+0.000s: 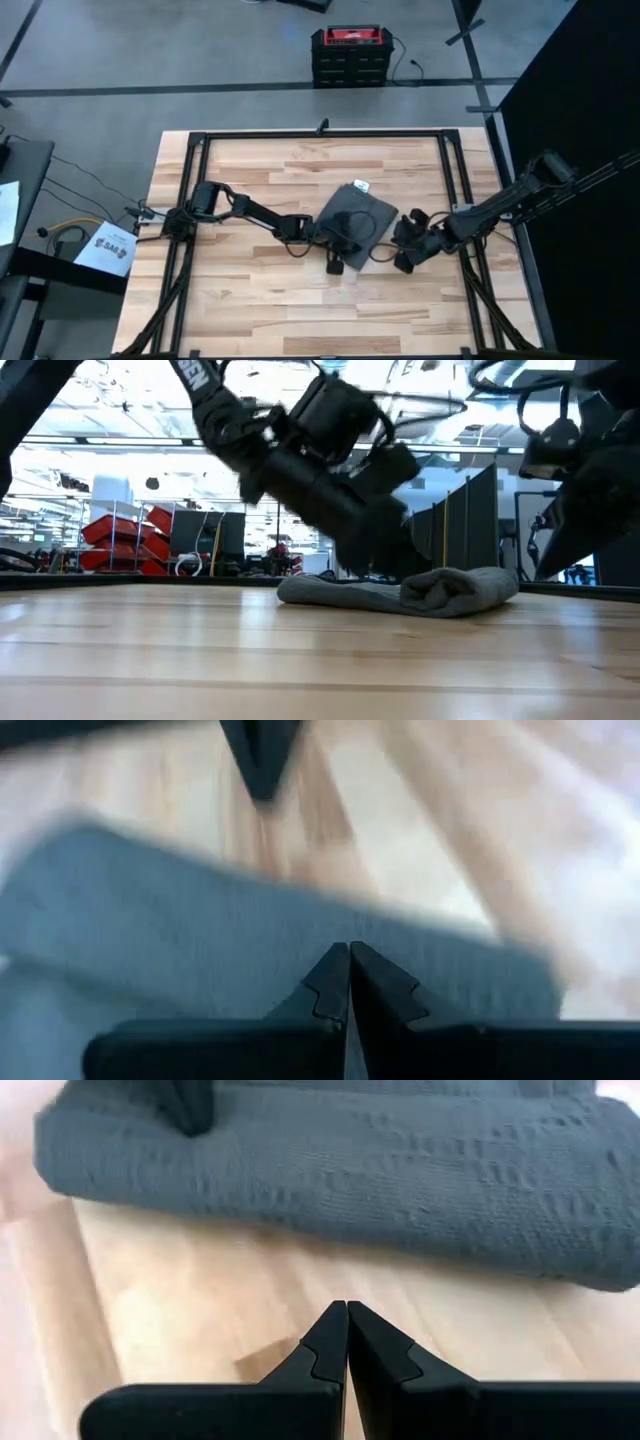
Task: Roll towel
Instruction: Roll the gray towel
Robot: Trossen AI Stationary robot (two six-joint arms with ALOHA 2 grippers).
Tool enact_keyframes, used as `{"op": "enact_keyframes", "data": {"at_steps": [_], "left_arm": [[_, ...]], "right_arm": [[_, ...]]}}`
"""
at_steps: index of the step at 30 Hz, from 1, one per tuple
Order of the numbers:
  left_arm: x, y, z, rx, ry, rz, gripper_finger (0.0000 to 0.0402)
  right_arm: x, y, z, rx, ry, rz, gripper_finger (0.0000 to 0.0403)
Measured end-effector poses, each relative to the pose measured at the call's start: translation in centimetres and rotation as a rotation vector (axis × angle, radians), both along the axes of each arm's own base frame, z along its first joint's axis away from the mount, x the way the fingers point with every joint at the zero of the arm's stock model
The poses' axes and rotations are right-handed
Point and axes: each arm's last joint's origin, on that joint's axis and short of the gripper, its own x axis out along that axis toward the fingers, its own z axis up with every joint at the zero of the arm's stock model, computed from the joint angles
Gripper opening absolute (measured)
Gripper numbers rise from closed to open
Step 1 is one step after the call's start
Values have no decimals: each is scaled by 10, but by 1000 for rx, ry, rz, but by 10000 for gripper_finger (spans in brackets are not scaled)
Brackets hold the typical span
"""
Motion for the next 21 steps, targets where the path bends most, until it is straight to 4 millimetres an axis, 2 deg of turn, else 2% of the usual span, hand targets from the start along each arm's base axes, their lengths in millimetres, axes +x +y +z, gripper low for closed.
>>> {"op": "enact_keyframes", "data": {"at_steps": [3,6,10,13,16,19,21], "left_arm": [[5,-1,26,52,10,-40,0],[9,5,36,129,50,-84,0],[20,36,47,147,-21,-137,0],[19,62,37,155,20,-159,0],[19,78,25,121,21,-223,0],[24,83,12,110,-1,-264,0],[23,81,-6,107,50,-289,0]], "right_arm": [[3,6,3,13,-51,42,0],[3,10,1,-27,-73,34,0],[2,16,-9,-69,-61,-3,16],[5,18,-21,-83,-32,-32,48],[11,19,-34,-80,-19,-66,87],[19,20,-45,-81,-47,-104,128],[24,21,-51,-87,-65,-117,156]]}}
